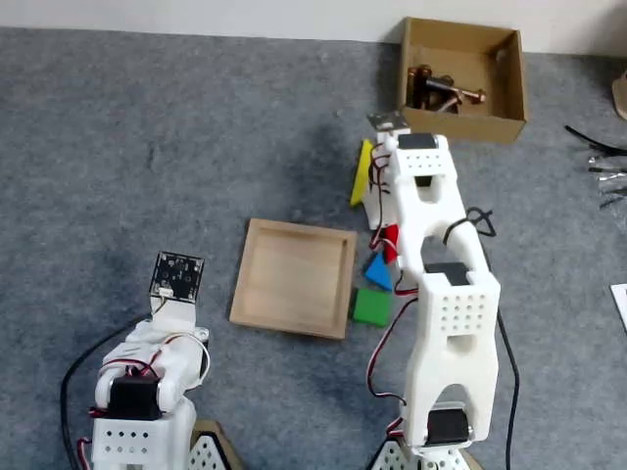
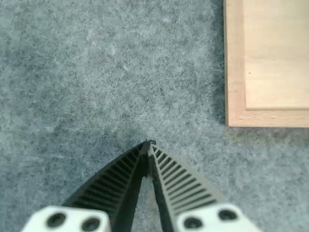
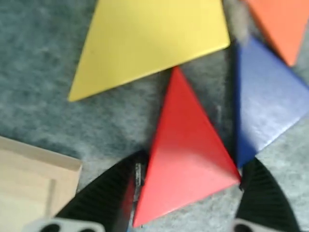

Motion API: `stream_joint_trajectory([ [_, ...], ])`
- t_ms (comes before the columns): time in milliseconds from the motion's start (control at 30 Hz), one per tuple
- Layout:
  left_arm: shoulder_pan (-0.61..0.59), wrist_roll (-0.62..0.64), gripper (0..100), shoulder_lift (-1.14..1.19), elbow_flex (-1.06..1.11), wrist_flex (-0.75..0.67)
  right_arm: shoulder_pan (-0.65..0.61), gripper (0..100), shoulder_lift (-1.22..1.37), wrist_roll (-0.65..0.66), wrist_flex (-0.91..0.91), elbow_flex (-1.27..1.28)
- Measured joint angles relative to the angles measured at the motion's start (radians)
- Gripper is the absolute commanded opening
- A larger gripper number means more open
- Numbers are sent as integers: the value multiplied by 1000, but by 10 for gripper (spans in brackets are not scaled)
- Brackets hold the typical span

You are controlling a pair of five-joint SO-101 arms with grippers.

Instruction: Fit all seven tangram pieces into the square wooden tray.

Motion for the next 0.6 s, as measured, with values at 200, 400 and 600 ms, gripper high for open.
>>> stream_joint_trajectory([
  [200,0,0,5,0,0,0,2,199,0,0,0,-2],
  [400,0,0,5,0,0,0,2,196,-2,0,0,-2],
  [600,0,0,5,0,0,0,2,195,0,0,41,-20],
])
